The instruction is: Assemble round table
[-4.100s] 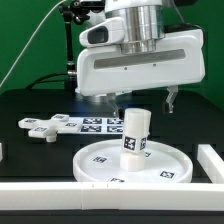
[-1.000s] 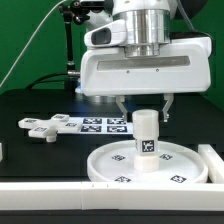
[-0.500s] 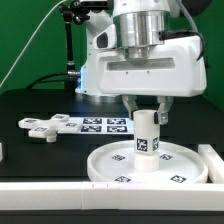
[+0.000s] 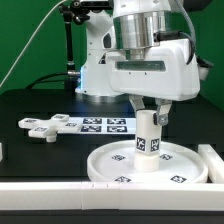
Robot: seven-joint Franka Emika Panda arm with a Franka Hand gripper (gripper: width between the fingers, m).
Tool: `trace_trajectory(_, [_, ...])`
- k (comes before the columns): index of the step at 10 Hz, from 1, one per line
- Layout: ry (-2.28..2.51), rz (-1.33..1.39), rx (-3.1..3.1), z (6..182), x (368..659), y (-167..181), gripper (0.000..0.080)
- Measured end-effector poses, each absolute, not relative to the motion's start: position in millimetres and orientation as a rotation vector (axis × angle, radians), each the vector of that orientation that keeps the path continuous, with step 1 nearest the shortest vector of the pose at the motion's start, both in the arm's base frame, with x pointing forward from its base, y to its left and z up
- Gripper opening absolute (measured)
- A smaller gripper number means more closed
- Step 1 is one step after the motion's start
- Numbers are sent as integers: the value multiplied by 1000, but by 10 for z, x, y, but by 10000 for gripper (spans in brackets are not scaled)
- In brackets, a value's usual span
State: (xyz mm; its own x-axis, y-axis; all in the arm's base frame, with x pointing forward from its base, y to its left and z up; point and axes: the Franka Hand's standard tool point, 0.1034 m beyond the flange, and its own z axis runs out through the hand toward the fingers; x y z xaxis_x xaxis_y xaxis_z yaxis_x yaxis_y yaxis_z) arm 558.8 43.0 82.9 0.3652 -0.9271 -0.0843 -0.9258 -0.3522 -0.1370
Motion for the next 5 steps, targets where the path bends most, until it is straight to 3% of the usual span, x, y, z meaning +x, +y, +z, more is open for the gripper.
trace_trajectory(5, [2374,61,-1634,815,5604,473,410])
